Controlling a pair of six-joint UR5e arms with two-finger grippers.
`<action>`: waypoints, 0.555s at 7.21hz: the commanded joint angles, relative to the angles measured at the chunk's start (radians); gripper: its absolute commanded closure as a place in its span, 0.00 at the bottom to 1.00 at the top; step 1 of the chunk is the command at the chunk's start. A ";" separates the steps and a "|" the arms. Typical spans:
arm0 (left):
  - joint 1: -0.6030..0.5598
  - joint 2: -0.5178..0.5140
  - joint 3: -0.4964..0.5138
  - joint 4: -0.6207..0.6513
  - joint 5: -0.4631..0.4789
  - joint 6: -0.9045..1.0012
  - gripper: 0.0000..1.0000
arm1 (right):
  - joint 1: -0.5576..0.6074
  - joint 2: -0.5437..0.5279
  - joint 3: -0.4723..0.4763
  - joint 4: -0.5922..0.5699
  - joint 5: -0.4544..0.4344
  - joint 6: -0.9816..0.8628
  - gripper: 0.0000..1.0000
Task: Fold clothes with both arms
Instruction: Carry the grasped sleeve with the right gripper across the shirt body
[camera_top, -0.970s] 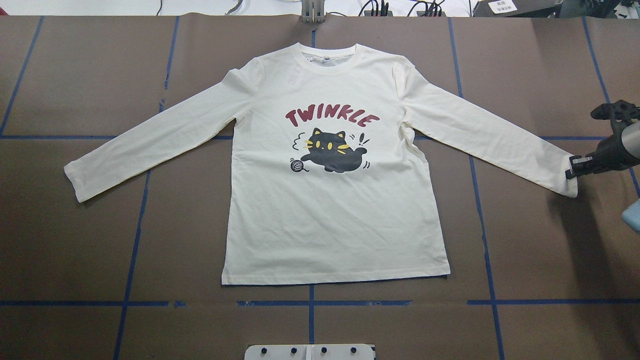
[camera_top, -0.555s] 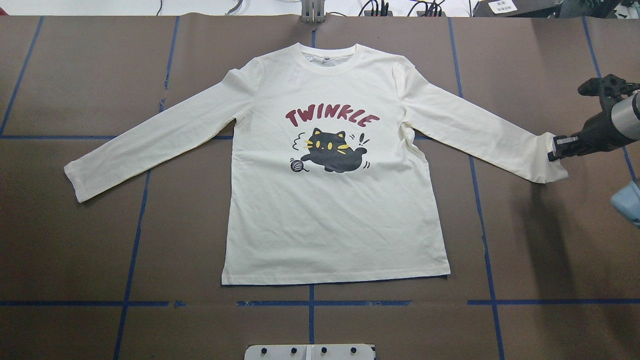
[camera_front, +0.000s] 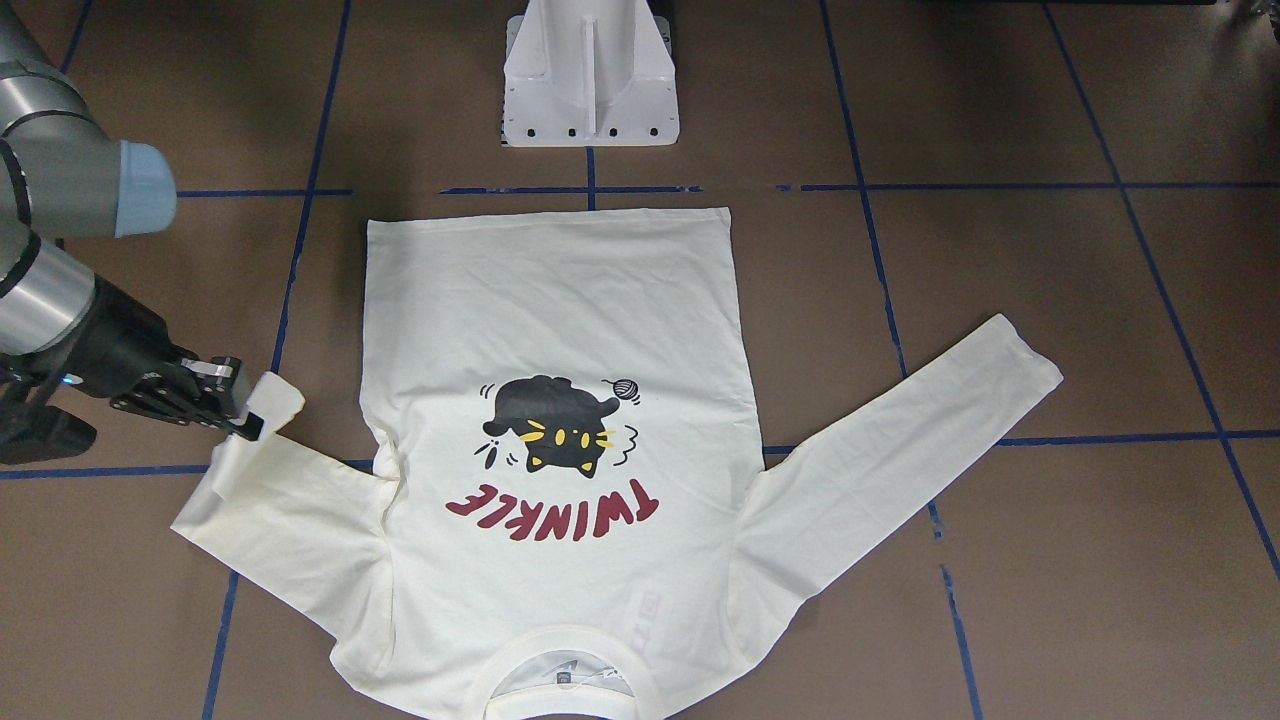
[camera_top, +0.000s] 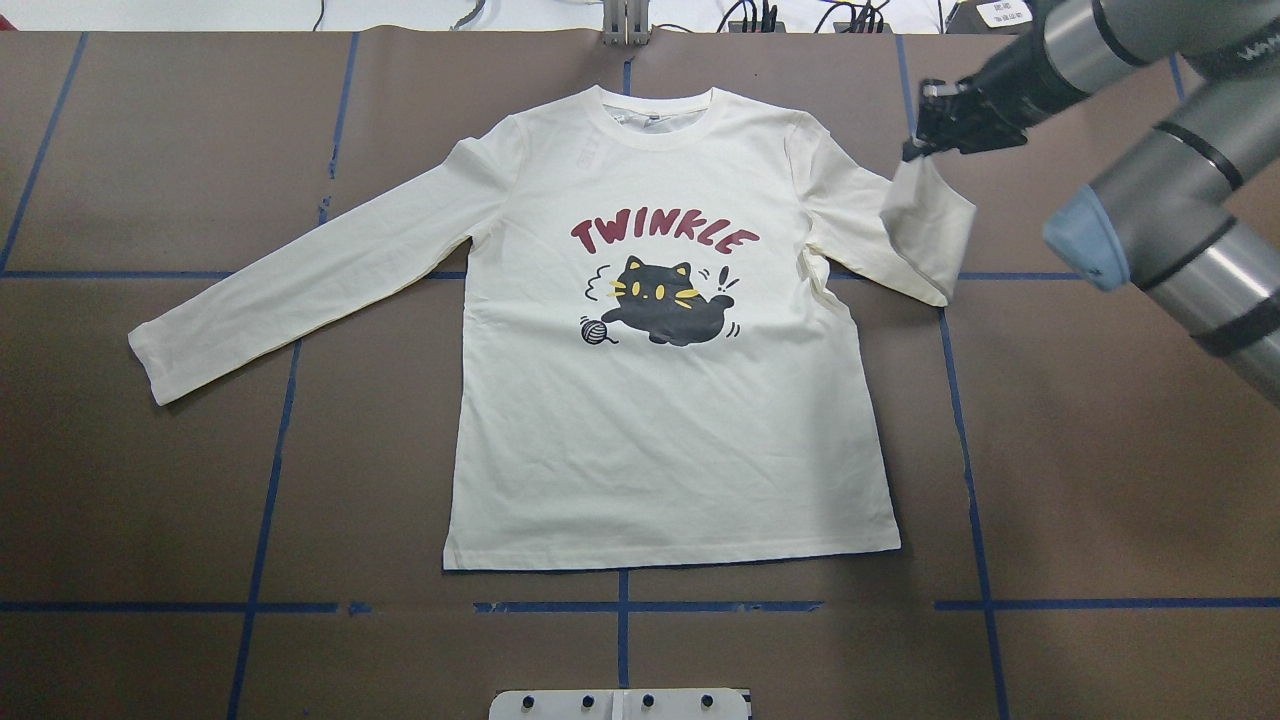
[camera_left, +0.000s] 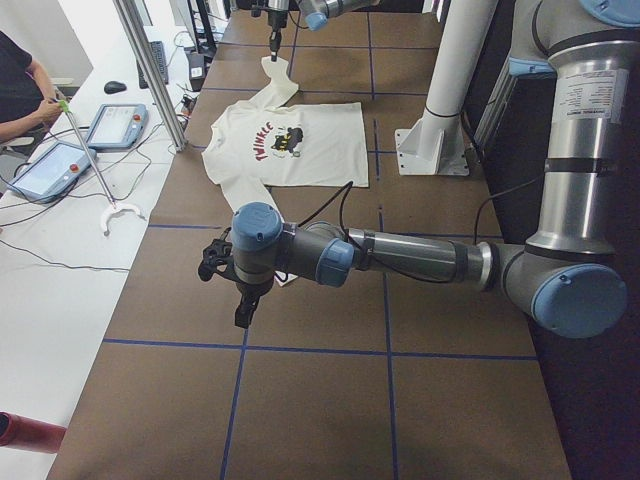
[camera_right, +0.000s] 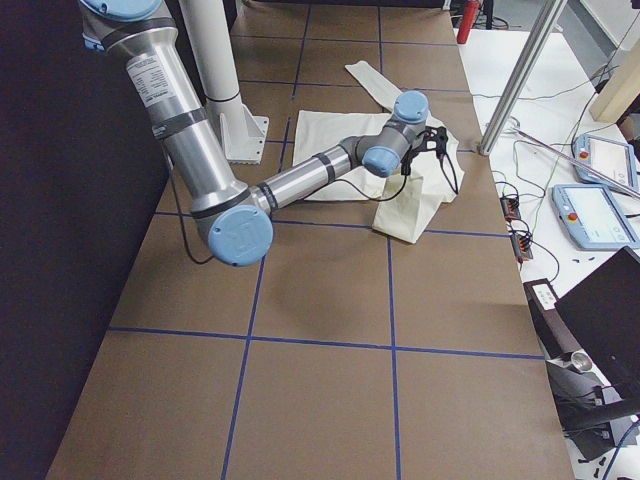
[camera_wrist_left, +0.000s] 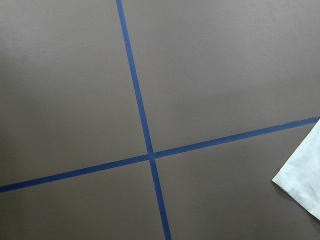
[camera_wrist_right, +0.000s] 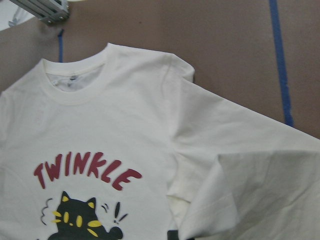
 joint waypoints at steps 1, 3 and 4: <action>0.000 0.004 0.004 0.000 0.001 0.001 0.00 | -0.010 0.246 -0.076 0.003 0.056 0.050 1.00; 0.000 0.007 0.006 0.000 0.001 0.001 0.00 | -0.178 0.327 -0.114 0.006 -0.015 0.070 1.00; -0.002 0.008 0.006 0.000 0.000 0.002 0.00 | -0.255 0.350 -0.107 0.007 -0.113 0.086 1.00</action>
